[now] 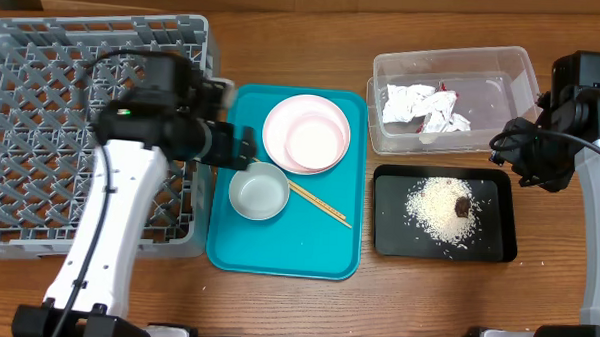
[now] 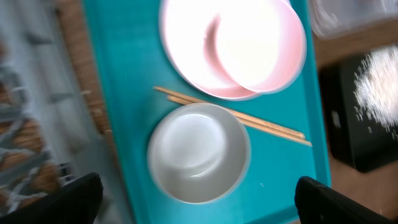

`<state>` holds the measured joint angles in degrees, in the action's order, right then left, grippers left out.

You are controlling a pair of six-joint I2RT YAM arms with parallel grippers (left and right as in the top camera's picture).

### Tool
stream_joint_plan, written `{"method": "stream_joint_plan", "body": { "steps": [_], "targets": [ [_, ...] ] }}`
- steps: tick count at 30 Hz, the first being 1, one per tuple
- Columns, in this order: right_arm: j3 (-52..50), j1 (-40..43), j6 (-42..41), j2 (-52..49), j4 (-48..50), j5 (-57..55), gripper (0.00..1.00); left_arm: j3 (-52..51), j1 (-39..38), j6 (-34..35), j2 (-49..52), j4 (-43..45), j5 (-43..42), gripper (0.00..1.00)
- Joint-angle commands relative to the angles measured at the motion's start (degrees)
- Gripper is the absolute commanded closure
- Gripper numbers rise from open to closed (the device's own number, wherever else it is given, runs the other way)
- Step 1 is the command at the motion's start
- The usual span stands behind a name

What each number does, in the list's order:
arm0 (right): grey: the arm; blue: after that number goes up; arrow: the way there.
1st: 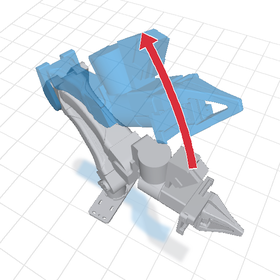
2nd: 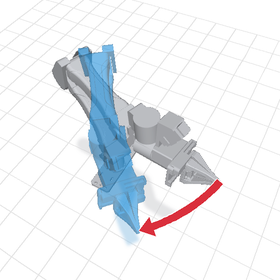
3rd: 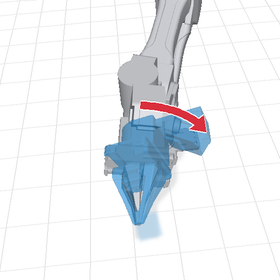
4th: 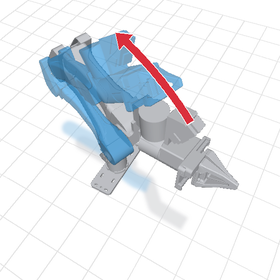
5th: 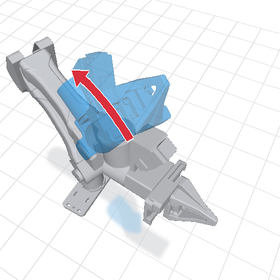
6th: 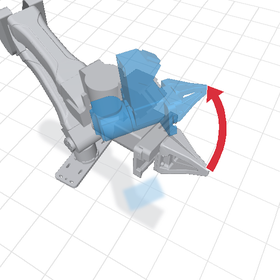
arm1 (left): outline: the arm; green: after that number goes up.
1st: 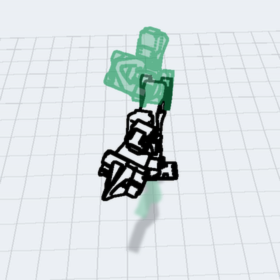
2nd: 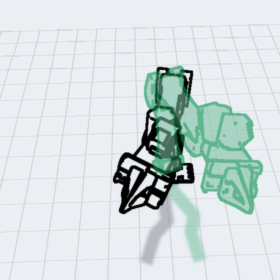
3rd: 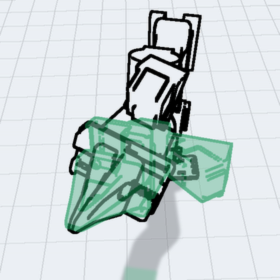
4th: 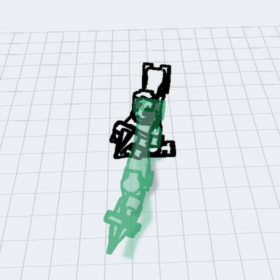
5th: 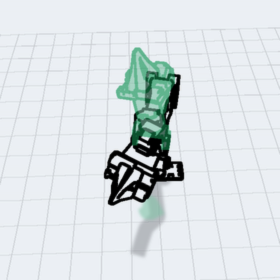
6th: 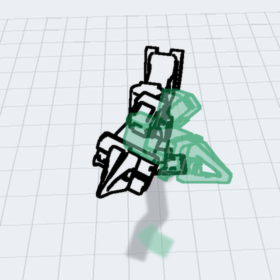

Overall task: Sort waste into correct bins and load items into the dishwasher
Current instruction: 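Grasp the steel bowl on the teal tray with the left gripper, then carry the steel bowl into the dish rack and release it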

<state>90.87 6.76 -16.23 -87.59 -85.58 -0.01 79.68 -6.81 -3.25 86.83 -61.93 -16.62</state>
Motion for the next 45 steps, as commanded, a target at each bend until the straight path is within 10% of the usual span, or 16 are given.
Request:
{"method": "stream_joint_plan", "body": {
  "steps": [1, 25, 34, 45],
  "targets": [
    [1.4, 0.1, 0.2, 0.7, 0.2, -0.3, 0.39, 0.7, -5.4, -2.0, 2.2, -0.4, -0.8, 0.0],
    [1.4, 0.1, 0.2, 0.7, 0.0, -0.3, 0.39, -2.4, -18.5, 1.6, 26.4, -2.5, 8.1, 0.37],
    [1.4, 0.1, 0.2, 0.7, 0.0, -0.3, 0.39, -2.3, -18.9, 2.2, 26.4, -1.5, 8.3, 0.94],
    [1.4, 0.1, 0.2, 0.7, -0.5, -0.3, 0.39, 5.1, -18.6, 4.1, 22.1, -6.1, 8.2, 0.96]
  ]
}}
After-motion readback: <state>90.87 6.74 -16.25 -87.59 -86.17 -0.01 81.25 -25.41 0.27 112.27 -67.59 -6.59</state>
